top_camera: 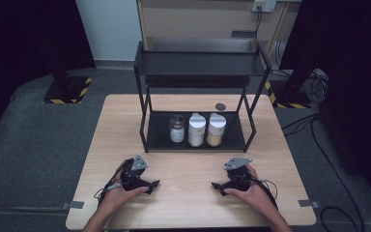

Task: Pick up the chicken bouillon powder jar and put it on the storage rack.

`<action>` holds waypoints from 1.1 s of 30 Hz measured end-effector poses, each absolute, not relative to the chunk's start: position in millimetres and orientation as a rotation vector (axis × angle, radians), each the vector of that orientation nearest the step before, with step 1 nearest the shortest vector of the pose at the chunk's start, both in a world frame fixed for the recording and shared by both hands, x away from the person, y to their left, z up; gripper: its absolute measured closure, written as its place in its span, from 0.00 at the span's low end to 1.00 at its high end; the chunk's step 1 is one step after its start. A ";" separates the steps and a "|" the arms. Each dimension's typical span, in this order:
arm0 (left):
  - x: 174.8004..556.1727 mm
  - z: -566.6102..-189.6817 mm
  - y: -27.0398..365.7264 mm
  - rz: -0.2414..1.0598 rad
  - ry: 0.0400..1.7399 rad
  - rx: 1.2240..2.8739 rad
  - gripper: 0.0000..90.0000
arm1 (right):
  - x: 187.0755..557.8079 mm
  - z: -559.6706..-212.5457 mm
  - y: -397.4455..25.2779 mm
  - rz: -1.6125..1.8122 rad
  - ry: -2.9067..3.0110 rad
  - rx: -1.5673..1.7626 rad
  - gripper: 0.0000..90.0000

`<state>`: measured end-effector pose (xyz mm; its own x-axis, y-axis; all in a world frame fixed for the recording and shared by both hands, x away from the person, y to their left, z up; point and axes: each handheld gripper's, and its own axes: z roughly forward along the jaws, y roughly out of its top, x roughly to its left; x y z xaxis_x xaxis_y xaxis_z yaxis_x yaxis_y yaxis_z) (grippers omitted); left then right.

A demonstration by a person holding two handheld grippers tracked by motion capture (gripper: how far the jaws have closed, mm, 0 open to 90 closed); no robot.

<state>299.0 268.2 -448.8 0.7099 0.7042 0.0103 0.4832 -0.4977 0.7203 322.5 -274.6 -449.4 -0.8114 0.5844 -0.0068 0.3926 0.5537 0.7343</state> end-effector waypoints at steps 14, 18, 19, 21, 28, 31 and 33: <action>298.9 -448.9 268.2 0.396 0.898 2.195 0.00 | 321.9 -449.3 -274.4 1.106 2.538 0.819 0.05; 298.9 -448.9 268.2 0.396 0.898 2.195 0.00 | 321.5 -449.4 -274.4 1.105 2.537 0.822 0.05; 298.9 -448.9 268.2 0.396 0.898 2.195 0.00 | 321.2 -449.5 -274.4 1.106 2.535 0.823 0.05; 298.8 -448.9 268.2 0.396 0.898 2.195 0.00 | 320.6 -449.6 -274.2 1.106 2.533 0.827 0.05; 299.0 -448.9 268.3 0.395 0.898 2.196 0.00 | 320.7 -449.6 -274.2 1.106 2.533 0.827 0.05; 299.0 -448.9 268.3 0.395 0.898 2.195 0.00 | 320.6 -449.6 -274.2 1.106 2.533 0.828 0.05; 299.0 -448.9 268.2 0.395 0.898 2.195 0.00 | 320.6 -449.6 -274.2 1.106 2.533 0.828 0.05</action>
<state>299.0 268.2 -448.9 0.7102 0.7039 0.0101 0.4831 -0.4978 0.7203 320.6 -274.2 -449.6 -0.8052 0.5929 -0.0062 0.3985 0.5489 0.7348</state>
